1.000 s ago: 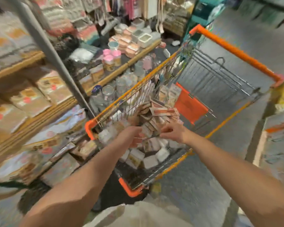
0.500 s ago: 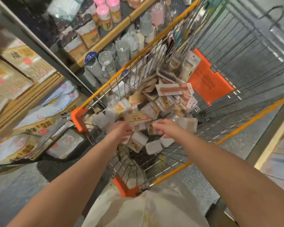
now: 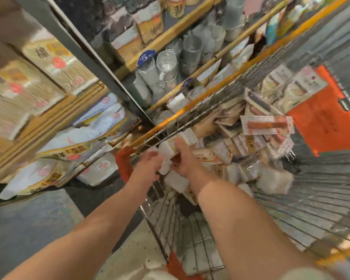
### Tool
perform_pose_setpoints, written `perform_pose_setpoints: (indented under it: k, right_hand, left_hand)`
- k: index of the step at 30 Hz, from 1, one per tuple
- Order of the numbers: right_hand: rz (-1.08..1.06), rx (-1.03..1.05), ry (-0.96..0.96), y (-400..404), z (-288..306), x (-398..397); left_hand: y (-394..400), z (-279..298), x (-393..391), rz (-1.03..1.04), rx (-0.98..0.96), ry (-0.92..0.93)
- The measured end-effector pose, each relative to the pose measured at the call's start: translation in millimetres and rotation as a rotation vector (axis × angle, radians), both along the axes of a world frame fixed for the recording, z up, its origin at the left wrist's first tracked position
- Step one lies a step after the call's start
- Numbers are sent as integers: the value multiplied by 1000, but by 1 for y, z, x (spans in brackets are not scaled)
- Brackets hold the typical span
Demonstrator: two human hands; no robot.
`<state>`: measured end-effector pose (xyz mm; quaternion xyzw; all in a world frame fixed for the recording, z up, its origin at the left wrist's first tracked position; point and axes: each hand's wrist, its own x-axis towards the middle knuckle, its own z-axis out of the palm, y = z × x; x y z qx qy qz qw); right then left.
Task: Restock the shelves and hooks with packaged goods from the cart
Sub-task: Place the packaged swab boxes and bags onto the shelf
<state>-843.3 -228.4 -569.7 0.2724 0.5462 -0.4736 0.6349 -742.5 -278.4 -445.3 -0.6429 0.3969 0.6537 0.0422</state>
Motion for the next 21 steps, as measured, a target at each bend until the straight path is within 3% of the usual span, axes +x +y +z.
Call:
perform_pose_setpoints:
  k: [7, 10, 14, 21]
  right_hand:
    - [-193, -29, -17, 6, -2, 0]
    - [-109, -81, -24, 29, 25, -13]
    - [100, -73, 60, 67, 66, -25]
    - [-8, 40, 90, 112, 87, -61]
  left_hand:
    - [-3, -5, 1, -51, -7, -20]
    - [3, 0, -6, -155, -67, 17]
    - [18, 0, -34, -158, 47, 122]
    - [43, -18, -65, -263, 159, 62]
